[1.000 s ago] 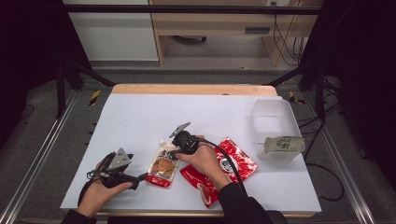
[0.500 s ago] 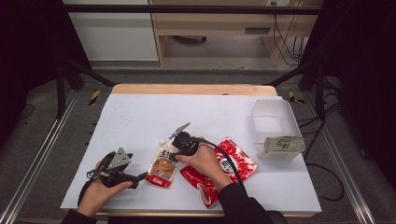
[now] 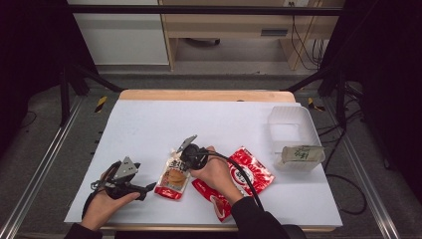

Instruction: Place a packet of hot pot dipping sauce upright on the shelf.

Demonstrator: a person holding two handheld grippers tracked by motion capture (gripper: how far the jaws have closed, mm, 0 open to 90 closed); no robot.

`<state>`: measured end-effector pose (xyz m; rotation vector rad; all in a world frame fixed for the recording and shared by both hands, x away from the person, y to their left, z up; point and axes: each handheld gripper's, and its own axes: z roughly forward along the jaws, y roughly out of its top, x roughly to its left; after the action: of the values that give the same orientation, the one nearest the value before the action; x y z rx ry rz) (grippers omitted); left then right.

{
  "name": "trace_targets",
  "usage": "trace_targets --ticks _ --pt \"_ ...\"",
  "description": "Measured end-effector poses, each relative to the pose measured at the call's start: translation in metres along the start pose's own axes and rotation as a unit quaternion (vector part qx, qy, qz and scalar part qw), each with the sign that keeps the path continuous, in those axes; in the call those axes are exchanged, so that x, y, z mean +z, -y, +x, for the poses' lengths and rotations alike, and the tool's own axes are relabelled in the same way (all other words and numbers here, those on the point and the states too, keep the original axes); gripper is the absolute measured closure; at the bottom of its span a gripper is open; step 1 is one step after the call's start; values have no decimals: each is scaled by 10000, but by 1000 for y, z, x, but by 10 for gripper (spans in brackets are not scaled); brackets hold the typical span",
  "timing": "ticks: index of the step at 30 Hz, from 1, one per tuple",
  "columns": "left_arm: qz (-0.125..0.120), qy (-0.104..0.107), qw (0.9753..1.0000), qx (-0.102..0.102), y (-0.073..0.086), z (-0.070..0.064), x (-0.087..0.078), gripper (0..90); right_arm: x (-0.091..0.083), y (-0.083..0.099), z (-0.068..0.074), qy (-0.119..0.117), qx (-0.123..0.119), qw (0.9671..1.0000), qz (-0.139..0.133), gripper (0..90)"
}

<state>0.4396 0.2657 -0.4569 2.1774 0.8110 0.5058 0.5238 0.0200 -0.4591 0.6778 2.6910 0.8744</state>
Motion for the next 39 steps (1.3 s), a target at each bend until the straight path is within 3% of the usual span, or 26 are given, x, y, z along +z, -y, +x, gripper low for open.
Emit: trace_targets --ticks 8,16,24,39 --pt "-40 -14 10000 -49 0 3 -2 99 -22 -9 1 88 -157 9985 -508 883" --pt "-80 8 9999 -72 0 5 -4 102 -51 -18 2 142 -203 9935 -1110 887" --pt "-152 15 9998 -125 1 8 -9 103 -65 -27 11 149 -430 9900 -1336 890" --pt "-376 111 9990 -224 -2 11 -15 81 -91 -41 30 -98 -852 9816 -1705 895"
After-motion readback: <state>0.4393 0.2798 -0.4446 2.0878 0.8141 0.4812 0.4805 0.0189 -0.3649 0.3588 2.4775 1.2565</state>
